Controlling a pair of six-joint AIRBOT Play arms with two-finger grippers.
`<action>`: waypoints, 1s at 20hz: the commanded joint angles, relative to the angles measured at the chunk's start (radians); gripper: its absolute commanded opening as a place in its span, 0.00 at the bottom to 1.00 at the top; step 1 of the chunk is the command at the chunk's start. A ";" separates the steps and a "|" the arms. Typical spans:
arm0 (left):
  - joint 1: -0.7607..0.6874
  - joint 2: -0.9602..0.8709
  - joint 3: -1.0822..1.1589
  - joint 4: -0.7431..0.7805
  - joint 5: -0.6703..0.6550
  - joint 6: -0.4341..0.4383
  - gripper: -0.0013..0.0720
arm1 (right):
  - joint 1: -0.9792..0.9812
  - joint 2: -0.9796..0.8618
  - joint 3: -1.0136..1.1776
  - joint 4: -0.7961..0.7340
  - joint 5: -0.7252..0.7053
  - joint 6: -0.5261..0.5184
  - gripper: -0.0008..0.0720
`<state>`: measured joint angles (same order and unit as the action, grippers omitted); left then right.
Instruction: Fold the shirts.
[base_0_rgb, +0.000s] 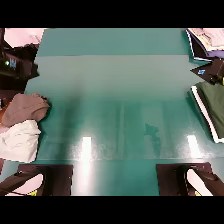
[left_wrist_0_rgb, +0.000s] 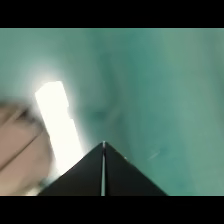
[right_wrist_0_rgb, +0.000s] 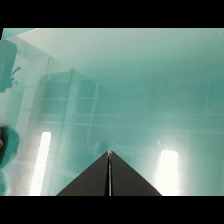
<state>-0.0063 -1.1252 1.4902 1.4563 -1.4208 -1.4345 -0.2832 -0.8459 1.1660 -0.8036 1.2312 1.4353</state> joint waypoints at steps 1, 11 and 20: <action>0.001 0.039 -0.180 0.316 -0.011 -0.062 0.43 | 0.001 0.000 0.000 0.000 0.002 0.000 0.04; 0.001 0.016 -0.645 0.510 0.497 -0.164 0.86 | 0.001 0.001 0.000 -0.001 0.027 0.000 0.04; 0.001 -0.066 -0.580 0.520 0.451 -0.208 0.14 | 0.001 0.001 0.000 -0.001 0.043 0.000 0.04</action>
<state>-0.0051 -1.1824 0.8745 1.9694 -0.9504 -1.6165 -0.2832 -0.8459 1.1660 -0.8051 1.2705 1.4353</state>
